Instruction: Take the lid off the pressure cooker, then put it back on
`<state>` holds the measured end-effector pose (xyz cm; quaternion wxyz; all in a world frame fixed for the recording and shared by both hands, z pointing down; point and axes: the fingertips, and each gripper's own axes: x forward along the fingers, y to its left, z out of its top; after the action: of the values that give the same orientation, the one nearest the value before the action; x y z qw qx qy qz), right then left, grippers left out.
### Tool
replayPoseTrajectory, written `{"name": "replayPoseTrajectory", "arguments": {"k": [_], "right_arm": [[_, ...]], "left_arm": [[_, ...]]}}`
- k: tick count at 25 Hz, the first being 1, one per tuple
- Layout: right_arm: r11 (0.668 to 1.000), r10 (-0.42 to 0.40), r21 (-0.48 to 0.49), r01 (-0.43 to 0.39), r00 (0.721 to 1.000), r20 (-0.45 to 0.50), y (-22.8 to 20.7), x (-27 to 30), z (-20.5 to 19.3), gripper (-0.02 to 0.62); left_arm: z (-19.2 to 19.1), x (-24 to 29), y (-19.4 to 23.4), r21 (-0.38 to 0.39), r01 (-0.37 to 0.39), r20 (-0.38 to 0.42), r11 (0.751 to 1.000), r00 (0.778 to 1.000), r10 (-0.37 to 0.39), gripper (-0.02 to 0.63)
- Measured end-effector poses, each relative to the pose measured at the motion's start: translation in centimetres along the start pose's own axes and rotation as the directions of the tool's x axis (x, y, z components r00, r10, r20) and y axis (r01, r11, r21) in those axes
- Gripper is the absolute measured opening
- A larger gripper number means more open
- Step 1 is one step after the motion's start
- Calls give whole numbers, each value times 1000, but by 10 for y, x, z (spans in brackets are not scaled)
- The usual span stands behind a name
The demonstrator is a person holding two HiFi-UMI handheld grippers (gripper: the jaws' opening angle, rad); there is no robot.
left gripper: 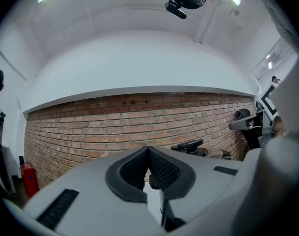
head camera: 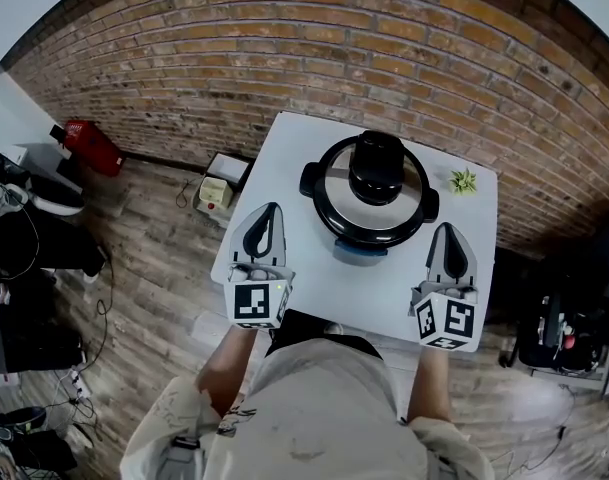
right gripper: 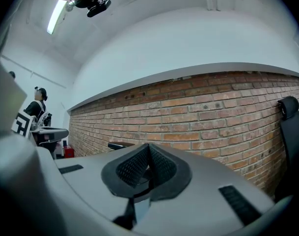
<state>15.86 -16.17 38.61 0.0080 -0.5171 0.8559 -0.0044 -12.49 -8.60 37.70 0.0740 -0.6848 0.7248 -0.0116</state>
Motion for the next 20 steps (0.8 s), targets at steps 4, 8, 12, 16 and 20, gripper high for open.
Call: {"name": "replayPoseTrajectory", "arguments": {"k": [4,8,12,16,20], "right_arm": [[1000,-2,-14,2,1000,2,2,0,1,17],[1000,-5,-21,4,1000,-26,4,-1,-3,17],[999,9,-32,-10,999,-39,10,-3,-5,17],[999,15,-28,-16,999,-45,11,-2,-6,17],[999,18,-27,-19,999,-45,11,-2,-6,17]], "left_arm": [[-2,-1,1,-3,-3,-1,1000,1000,3,15],[-4,-1,1,-6,1,-3,1000,1000,-1,15],[-5,-1,0,-11,8,-6,1000,1000,-8,15],[-6,1,-2,-13,11,-8,1000,1000,-11,15],[-8,2,-3,-16,17,-11,1000,1000,-17,15]]}}
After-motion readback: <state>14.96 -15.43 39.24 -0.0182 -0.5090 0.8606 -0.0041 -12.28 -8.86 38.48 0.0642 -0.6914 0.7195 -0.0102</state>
